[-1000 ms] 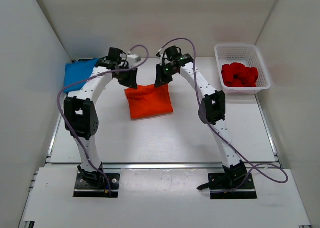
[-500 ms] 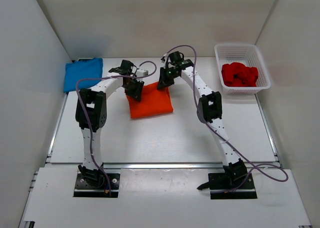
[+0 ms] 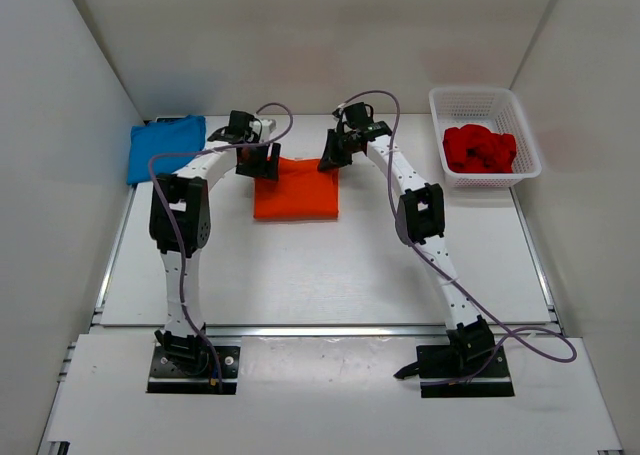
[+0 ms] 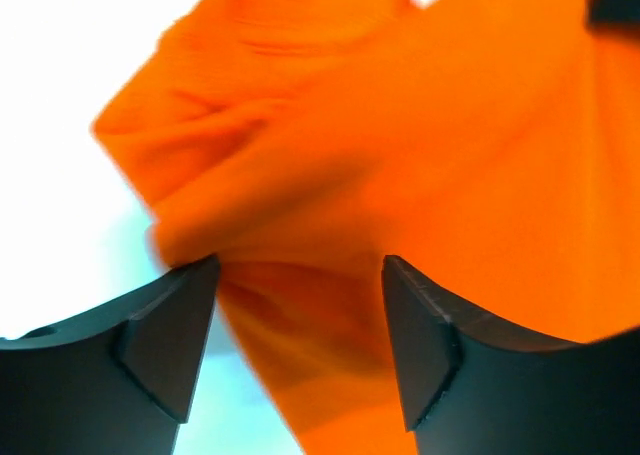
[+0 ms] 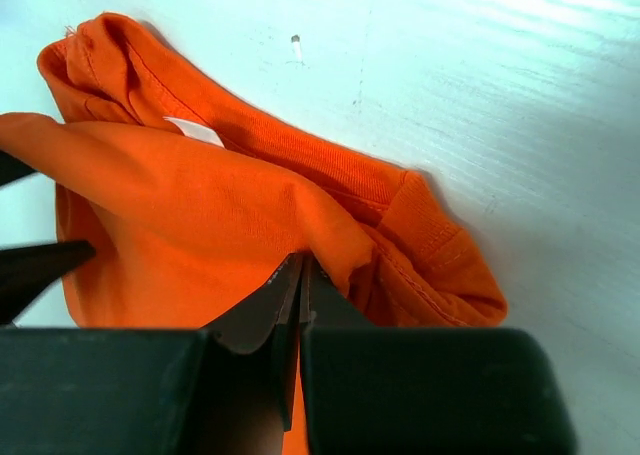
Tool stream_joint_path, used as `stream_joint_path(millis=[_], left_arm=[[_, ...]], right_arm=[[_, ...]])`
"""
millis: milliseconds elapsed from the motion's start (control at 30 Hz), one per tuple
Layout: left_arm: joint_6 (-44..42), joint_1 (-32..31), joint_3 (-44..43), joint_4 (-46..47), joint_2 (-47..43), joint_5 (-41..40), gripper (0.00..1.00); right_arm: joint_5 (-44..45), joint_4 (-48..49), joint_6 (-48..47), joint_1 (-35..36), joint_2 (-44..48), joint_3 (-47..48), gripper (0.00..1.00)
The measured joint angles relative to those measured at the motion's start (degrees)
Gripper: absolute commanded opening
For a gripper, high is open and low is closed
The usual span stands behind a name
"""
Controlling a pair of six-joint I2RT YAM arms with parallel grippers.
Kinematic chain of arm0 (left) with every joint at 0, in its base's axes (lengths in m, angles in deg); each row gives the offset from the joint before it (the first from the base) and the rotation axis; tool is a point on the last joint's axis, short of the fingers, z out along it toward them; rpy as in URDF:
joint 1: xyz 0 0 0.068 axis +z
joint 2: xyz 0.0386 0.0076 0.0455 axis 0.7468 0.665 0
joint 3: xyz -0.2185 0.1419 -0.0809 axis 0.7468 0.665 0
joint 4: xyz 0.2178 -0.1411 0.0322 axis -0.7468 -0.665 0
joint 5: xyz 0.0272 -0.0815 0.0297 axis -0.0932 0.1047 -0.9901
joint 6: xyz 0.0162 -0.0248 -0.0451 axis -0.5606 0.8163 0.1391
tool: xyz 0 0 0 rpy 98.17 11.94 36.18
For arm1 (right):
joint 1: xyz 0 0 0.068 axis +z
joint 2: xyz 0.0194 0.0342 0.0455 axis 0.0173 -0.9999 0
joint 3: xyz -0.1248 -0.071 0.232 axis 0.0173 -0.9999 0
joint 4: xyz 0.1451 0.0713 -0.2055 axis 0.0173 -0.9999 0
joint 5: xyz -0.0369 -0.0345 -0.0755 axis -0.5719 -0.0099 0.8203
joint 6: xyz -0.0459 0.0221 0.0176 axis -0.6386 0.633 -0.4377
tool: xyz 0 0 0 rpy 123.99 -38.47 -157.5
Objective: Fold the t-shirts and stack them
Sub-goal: Smooth out wrinkles on the folded tshirt
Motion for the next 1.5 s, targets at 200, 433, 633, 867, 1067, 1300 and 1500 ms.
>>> stream_joint_path(millis=[200, 433, 633, 867, 1067, 1300, 1500], left_arm=[[5.11, 2.43, -2.47, 2.08, 1.07, -3.02, 0.93], [8.48, 4.85, -4.39, 2.89, 1.62, -4.09, 0.99], [10.27, 6.71, -3.96, 2.78, 1.62, -3.19, 0.98], [10.75, 8.68, 4.35, 0.44, -4.17, 2.95, 0.89], [17.05, 10.93, 27.41, 3.56, -20.90, 14.43, 0.89], [23.02, 6.45, 35.65, 8.41, -21.29, 14.01, 0.93], [27.06, 7.67, 35.28, 12.15, -19.74, 12.68, 0.97]], right_arm=[[0.72, 0.96, 0.76, -0.31, -0.04, 0.02, 0.00], [1.38, 0.87, 0.46, -1.11, 0.26, 0.02, 0.08], [6.08, -1.84, -2.95, -0.94, 4.59, 0.00, 0.17], [11.47, -6.62, -8.94, 0.37, 17.75, -0.35, 0.05], [2.23, 0.96, -7.89, 2.19, 27.58, -10.03, 0.00], [-6.64, 10.12, -3.72, 8.63, 12.74, -5.31, 0.00], [-8.79, 11.32, 0.96, 11.30, 2.89, -2.67, 0.00]])
